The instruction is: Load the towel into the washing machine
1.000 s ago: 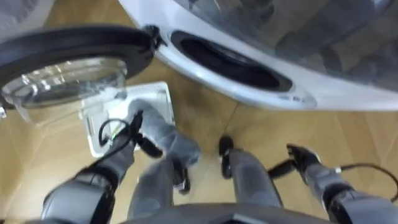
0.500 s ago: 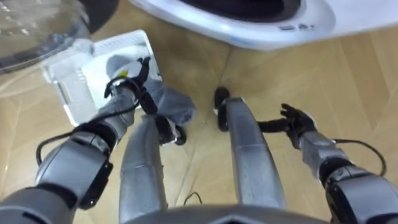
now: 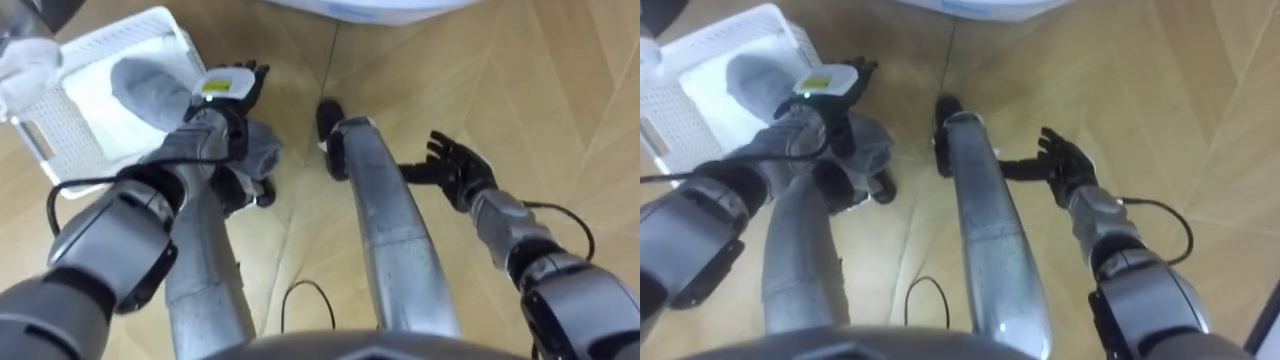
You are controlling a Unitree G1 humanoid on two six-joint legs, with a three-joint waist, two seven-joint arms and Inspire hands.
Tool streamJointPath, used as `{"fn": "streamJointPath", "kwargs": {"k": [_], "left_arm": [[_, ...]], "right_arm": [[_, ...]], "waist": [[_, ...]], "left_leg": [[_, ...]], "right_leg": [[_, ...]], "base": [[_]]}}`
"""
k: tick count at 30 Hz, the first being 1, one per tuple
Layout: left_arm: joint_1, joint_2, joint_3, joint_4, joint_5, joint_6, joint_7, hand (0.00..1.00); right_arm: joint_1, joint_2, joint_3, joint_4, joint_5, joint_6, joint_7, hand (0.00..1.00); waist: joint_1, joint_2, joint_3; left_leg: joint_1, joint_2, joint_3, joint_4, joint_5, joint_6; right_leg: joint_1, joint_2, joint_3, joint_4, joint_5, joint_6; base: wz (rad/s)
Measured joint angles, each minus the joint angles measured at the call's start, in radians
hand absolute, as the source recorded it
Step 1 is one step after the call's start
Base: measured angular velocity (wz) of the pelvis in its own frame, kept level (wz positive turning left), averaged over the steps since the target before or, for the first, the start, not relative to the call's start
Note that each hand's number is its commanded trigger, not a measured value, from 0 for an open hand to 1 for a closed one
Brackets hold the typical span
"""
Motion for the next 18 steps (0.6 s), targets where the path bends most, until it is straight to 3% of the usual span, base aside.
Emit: {"fn": "streamJointPath", "kwargs": {"k": [1, 2, 3, 4, 11, 18], "left_arm": [[-0.009, 0.001, -0.023, -0.002, -0.002, -0.001, -0.011, 0.00], [-0.013, 0.001, -0.036, -0.003, -0.002, -0.002, -0.016, 0.36], [-0.015, 0.001, -0.056, -0.007, -0.003, -0.004, -0.021, 0.84], [-0.018, 0.001, -0.076, -0.012, -0.003, -0.006, -0.033, 1.00], [-0.049, 0.001, -0.144, -0.012, -0.043, -0.006, -0.157, 1.00], [-0.055, 0.025, -0.194, 0.003, -0.079, -0.003, -0.295, 1.00]], "right_arm": [[-0.007, -0.002, 0.001, 0.000, 0.001, -0.003, 0.007, 0.00], [-0.009, -0.004, 0.001, 0.000, -0.001, -0.003, 0.009, 0.00], [-0.012, -0.007, 0.002, 0.000, -0.001, -0.003, 0.014, 0.00], [-0.014, -0.007, 0.003, 0.001, 0.001, -0.004, 0.018, 0.00], [-0.056, -0.001, 0.038, 0.021, 0.021, -0.003, 0.029, 0.00], [-0.075, 0.012, 0.037, 0.040, 0.025, -0.004, 0.070, 0.00]], "waist": [[-0.003, 0.000, 0.0003], [-0.004, 0.000, 0.0003], [-0.008, -0.001, 0.0005], [-0.015, -0.002, 0.0010], [-0.032, -0.003, 0.0021], [-0.064, -0.009, 0.0058]], "left_leg": [[-0.007, 0.000, 0.000, 0.004, -0.002, 0.000], [-0.010, 0.000, 0.001, 0.006, -0.004, 0.000], [-0.014, 0.001, 0.002, 0.009, -0.008, 0.000], [-0.019, 0.000, 0.003, 0.012, -0.012, 0.001], [-0.035, 0.000, -0.002, 0.012, -0.019, -0.002], [-0.036, -0.004, -0.015, 0.002, -0.019, -0.002]], "right_leg": [[-0.008, -0.001, -0.001, 0.004, -0.003, -0.001], [-0.011, -0.002, -0.002, 0.006, -0.005, -0.001], [-0.018, -0.005, -0.005, 0.010, -0.009, -0.003], [-0.022, -0.013, -0.014, 0.017, -0.014, -0.006], [-0.034, -0.021, -0.024, 0.014, -0.022, -0.008], [-0.022, -0.034, -0.048, -0.002, -0.026, -0.010]], "base": [[0.04], [0.00], [0.00], [0.00], [0.00], [0.01]]}}
